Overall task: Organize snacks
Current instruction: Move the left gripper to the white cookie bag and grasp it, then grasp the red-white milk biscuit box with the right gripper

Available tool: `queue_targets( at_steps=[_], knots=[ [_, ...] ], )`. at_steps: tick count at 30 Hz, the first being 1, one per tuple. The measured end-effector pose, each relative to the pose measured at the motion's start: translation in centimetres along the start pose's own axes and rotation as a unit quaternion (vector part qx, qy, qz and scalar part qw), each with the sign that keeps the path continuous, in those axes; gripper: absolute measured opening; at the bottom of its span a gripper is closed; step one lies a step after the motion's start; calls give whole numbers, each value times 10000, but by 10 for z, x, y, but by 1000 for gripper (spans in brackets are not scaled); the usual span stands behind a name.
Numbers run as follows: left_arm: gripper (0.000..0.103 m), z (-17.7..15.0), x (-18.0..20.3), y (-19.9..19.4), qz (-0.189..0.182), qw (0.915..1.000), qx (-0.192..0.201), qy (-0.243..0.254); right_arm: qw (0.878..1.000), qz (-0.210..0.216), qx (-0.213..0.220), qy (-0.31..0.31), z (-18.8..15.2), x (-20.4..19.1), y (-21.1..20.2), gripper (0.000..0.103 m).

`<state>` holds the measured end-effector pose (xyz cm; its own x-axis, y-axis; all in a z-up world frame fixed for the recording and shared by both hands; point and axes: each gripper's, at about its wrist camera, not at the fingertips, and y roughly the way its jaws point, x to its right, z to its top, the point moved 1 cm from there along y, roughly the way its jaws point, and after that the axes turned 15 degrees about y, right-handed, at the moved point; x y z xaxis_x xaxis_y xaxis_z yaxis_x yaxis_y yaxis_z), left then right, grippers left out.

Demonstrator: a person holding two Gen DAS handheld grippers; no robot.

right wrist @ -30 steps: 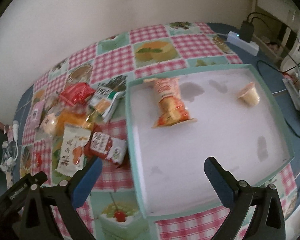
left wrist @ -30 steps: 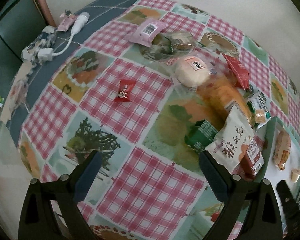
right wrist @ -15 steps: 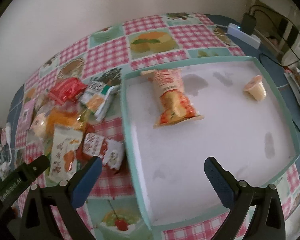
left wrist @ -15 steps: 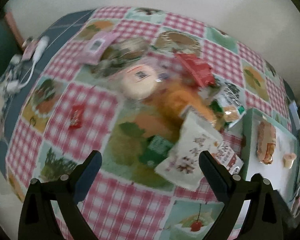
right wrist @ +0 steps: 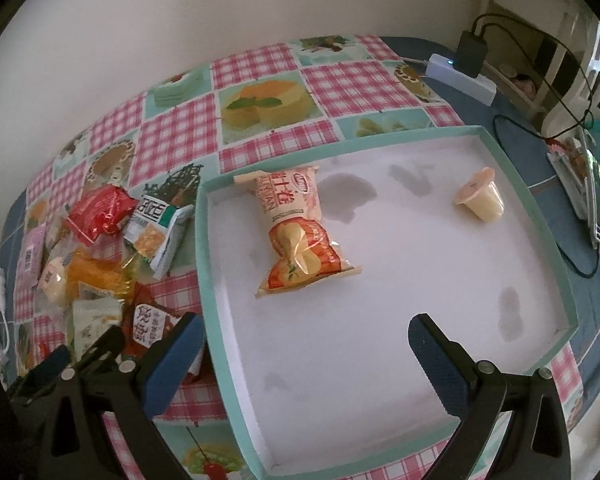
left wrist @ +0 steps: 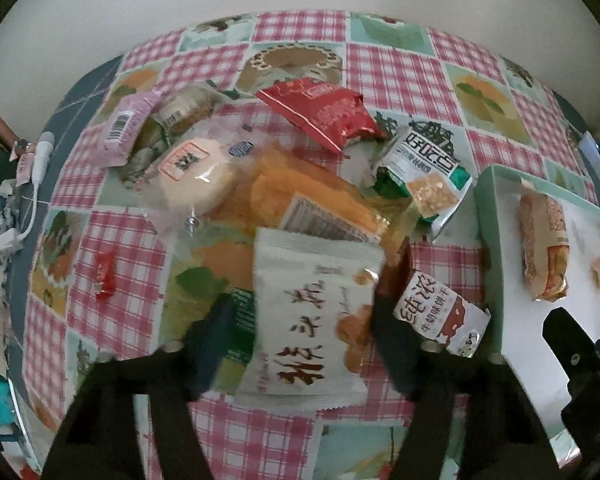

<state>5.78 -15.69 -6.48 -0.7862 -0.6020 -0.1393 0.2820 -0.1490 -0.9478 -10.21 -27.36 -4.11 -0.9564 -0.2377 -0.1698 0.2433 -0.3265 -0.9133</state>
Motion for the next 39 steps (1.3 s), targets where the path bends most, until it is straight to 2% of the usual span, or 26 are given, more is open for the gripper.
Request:
queue_targets(
  at_steps=[3, 11, 17, 25, 32, 35, 39],
  knots=[
    [54, 0, 2, -2, -43, 10000, 44, 40, 10000, -8, -28, 45, 1, 1, 2, 103],
    [53, -1, -9, -7, -308, 9990, 80, -329, 9999, 67, -95, 50, -1, -1, 4, 103],
    [53, -5, -34, -16, -200, 9966, -74, -802, 9991, 407, -132, -64, -4, -11, 2, 103],
    [53, -18, -72, -21, -189, 9899, -135, -1395, 9946, 780, -206, -648, -17, -44, 4, 103],
    [53, -20, -85, -19, -332, 9866, -165, -1592, 9863, 920, -34, -1365, -36, -79, 2, 100],
    [53, -21, -90, -18, -357, 9854, -182, -1658, 9824, 992, -50, -1584, -42, -89, 4, 95],
    [53, -23, -92, -16, -410, 9839, -225, -1723, 9785, 1015, -105, -1789, -47, -99, 10, 95]
  ],
)
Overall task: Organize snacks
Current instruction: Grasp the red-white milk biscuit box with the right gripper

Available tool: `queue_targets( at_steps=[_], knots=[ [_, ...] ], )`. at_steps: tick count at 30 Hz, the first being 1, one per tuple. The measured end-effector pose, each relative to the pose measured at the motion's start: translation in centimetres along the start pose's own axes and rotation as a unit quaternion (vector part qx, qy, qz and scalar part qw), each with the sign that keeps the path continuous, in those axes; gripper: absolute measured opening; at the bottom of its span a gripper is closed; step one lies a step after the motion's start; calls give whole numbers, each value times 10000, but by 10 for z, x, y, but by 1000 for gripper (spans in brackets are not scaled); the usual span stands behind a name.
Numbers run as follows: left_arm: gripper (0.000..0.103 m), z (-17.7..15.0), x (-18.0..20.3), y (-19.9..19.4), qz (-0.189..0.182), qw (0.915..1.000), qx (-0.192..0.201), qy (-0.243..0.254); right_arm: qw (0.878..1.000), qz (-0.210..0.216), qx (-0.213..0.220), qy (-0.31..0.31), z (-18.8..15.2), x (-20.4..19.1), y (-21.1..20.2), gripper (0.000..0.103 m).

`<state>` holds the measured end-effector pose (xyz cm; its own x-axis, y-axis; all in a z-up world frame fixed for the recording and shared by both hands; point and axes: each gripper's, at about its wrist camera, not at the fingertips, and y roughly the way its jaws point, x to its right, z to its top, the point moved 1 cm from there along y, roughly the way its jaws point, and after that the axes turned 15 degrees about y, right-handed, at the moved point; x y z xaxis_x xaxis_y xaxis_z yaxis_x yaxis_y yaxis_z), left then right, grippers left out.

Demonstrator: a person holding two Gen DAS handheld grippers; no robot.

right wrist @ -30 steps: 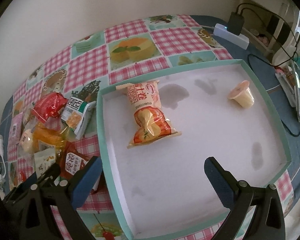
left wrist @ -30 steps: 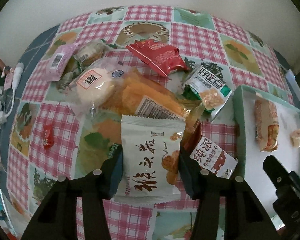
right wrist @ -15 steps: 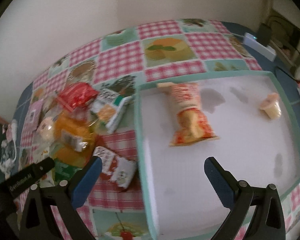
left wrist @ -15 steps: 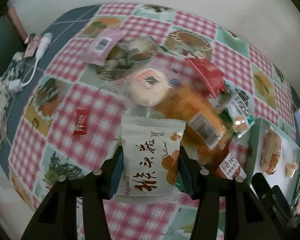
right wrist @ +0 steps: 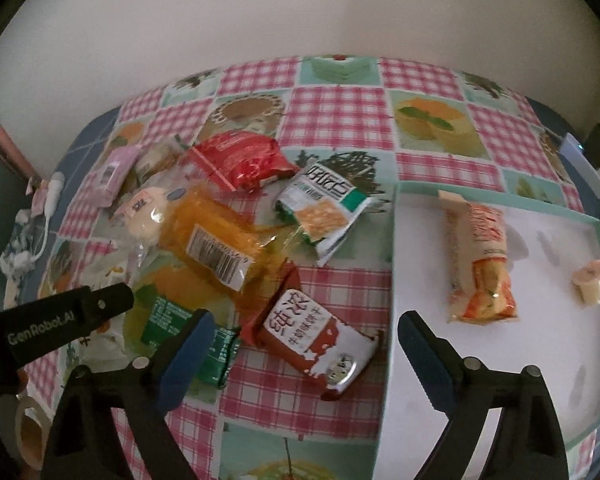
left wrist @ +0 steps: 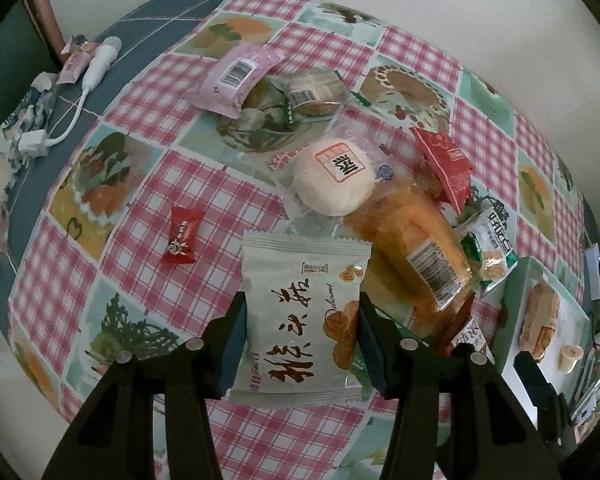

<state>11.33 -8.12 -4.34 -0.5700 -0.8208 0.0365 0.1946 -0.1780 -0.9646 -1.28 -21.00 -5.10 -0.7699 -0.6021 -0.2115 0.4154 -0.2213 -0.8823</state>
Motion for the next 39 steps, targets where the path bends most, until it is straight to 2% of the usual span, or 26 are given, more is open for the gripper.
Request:
queue_targets(
  at_steps=[16, 27, 31, 34, 36, 38, 39],
  knots=[
    [53, 0, -4, 5, -103, 9999, -104, -69, 9994, 49, -326, -129, -3, -5, 27, 93],
    [53, -1, -3, 6, -110, 9998, -129, -50, 9944, 729, -695, 307, -5, 9, 18, 92],
    [53, -1, -4, 7, -104, 9998, -158, -31, 9966, 519, -616, 144, -7, 4, 19, 84],
    [53, 0, -5, 8, -100, 9998, -178, -27, 9981, 220, -575, -49, -11, 2, 23, 70],
    [53, 0, -4, 9, -97, 9998, -185, -26, 9982, 100, -588, -101, -13, 4, 27, 64],
    [53, 0, -4, 9, -95, 9998, -183, -25, 9983, 10, -579, -101, -13, 5, 29, 48],
    [53, 0, -4, 9, -92, 9998, -181, -17, 9984, -29, -560, -91, -13, 6, 29, 46]
  ],
)
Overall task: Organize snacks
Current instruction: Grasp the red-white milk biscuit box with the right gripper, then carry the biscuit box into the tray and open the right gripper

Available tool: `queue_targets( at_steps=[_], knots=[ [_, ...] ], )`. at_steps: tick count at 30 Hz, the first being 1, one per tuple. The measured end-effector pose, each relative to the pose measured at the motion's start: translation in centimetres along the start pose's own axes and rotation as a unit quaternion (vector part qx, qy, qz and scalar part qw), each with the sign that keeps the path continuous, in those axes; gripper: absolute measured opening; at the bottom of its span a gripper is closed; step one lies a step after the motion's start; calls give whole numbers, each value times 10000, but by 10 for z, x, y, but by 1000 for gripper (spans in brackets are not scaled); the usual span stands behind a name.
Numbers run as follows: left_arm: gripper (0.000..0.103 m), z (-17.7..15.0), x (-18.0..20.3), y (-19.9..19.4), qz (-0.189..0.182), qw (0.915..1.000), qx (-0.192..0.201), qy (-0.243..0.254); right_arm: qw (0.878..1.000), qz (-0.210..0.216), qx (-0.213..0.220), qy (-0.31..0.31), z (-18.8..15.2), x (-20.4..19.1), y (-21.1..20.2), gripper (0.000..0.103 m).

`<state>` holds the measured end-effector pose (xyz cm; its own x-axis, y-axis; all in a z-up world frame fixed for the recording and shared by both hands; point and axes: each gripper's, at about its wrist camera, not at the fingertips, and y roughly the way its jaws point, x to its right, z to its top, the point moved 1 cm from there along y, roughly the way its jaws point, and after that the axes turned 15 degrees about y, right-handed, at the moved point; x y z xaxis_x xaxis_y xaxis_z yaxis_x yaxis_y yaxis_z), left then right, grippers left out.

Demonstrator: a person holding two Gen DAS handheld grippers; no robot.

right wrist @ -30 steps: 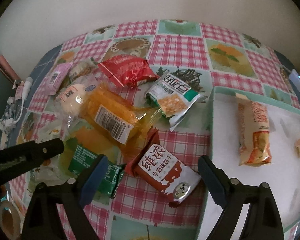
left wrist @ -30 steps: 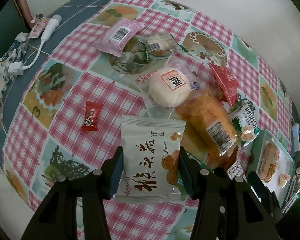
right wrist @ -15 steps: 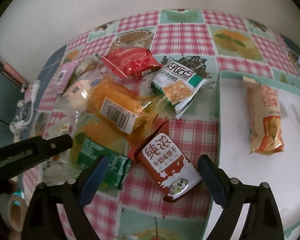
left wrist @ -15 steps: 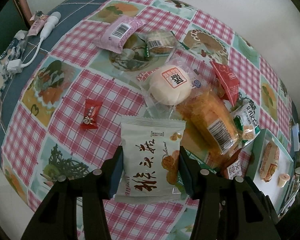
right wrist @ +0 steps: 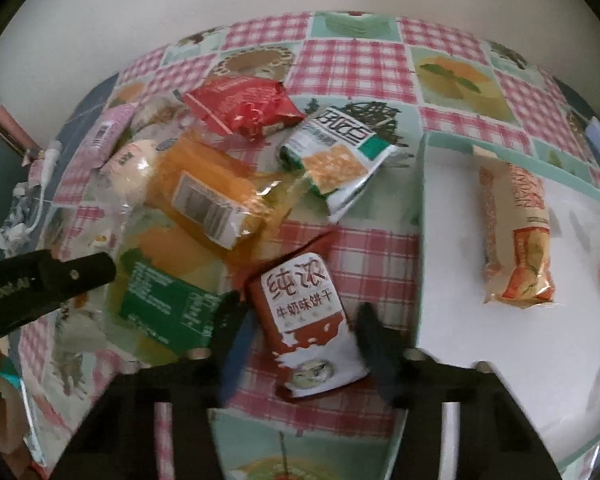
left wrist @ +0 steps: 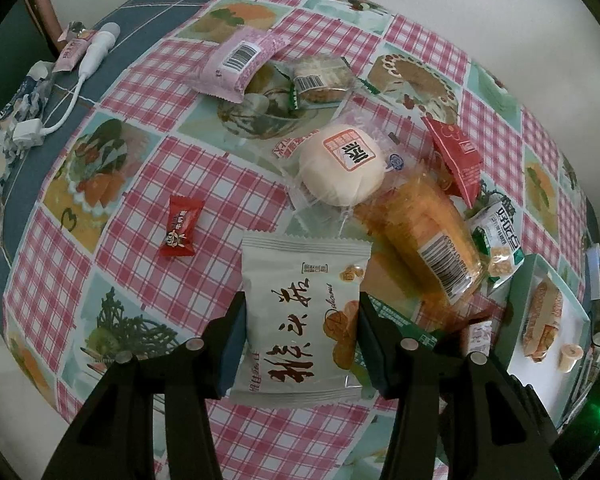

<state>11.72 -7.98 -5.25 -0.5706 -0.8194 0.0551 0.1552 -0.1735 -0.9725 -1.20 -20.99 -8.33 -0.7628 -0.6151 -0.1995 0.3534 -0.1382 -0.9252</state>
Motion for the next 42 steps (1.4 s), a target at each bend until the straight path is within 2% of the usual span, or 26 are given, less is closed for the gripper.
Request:
queue_targets(
  at_steps=[5, 18, 30, 36, 42],
  knots=[
    [53, 1, 1, -2, 27, 10000, 51, 33, 10000, -8, 86, 19, 4, 0, -6, 42],
    [53, 4, 2, -27, 135, 9990, 416, 36, 9980, 222, 581, 104, 14, 1, -49, 42],
    [53, 1, 23, -39, 236, 9982, 528, 164, 9957, 307, 840, 255, 17, 14, -72, 42],
    [53, -3, 54, -50, 234, 9965, 651, 470, 9893, 416, 1162, 783, 28, 53, -96, 42],
    [53, -14, 101, -59, 192, 9919, 783, 987, 9819, 247, 1339, 1316, 34, 111, -111, 42]
  ],
)
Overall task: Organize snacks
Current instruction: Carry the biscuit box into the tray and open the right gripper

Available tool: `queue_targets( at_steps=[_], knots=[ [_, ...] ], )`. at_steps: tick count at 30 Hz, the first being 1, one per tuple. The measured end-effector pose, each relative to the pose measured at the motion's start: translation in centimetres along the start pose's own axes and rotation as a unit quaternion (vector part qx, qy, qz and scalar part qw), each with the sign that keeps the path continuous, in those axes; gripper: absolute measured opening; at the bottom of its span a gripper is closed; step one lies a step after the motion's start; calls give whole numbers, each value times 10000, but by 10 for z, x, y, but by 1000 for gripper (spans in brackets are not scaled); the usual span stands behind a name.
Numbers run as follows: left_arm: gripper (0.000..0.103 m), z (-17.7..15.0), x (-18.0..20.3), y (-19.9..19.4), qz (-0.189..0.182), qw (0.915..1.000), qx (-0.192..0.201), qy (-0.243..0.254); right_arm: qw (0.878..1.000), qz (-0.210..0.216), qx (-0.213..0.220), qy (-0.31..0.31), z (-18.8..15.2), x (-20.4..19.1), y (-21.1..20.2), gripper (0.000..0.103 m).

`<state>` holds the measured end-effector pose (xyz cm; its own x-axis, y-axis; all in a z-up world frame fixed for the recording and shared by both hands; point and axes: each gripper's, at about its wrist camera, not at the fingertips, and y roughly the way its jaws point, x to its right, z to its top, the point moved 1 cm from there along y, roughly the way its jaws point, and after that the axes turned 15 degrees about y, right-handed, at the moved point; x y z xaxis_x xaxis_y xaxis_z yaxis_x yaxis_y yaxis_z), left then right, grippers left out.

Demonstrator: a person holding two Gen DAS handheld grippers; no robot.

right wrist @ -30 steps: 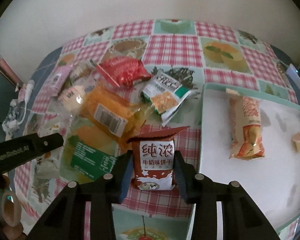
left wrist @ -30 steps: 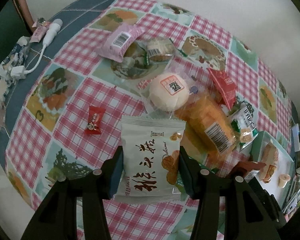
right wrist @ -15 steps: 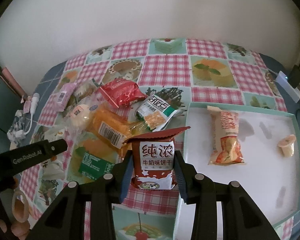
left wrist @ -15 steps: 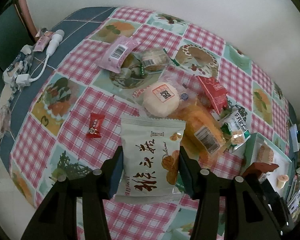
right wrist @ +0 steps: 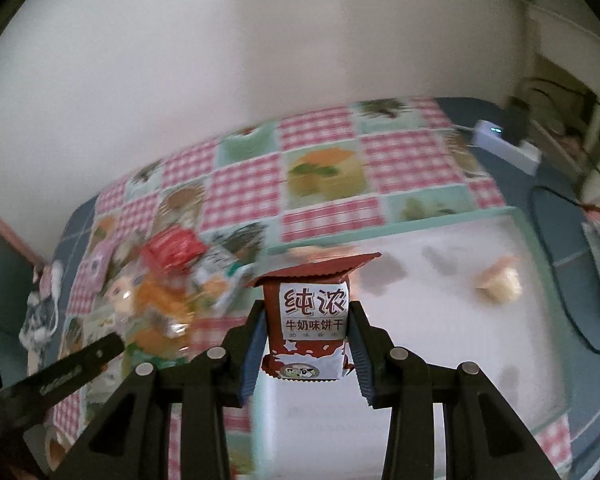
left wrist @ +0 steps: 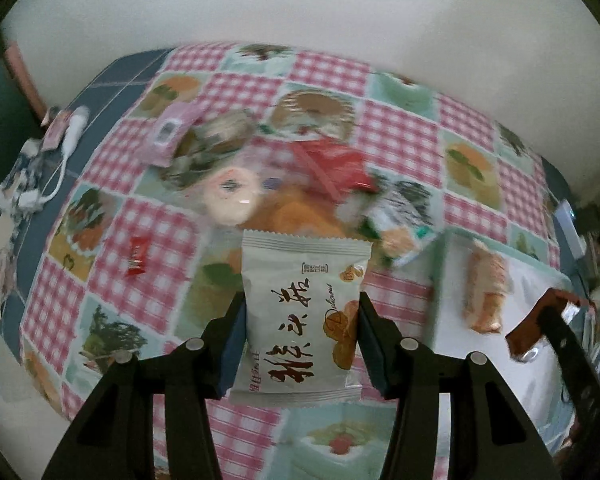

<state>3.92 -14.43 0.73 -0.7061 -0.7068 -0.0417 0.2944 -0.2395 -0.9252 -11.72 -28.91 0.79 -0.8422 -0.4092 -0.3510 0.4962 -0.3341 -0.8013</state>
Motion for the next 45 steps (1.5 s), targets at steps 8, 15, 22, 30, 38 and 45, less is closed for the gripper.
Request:
queue_targets(
  at_steps=[8, 15, 22, 30, 38, 45],
  knots=[
    [53, -10, 75, -13, -193, 9958, 182, 873, 9946, -350, 303, 925, 28, 93, -22, 42],
    [53, -28, 140, -14, -436, 9856, 172, 1623, 9877, -575, 480, 1371, 39, 143, -37, 42],
    [53, -40, 171, 1, -475, 9784, -71, 2009, 9861, -751, 305, 1448, 37, 157, -29, 42],
    [56, -49, 172, 33, -412, 9761, -599, 2049, 9844, -1115, -327, 1318, 18, 158, 10, 42],
    [83, -52, 167, 43, -409, 9769, -750, 1961, 9786, -1351, -692, 1387, 7, 168, 29, 43],
    [88, -50, 152, 45, -265, 9825, -667, 1716, 9799, -1357, -633, 1315, 8, 164, 28, 71]
  ],
)
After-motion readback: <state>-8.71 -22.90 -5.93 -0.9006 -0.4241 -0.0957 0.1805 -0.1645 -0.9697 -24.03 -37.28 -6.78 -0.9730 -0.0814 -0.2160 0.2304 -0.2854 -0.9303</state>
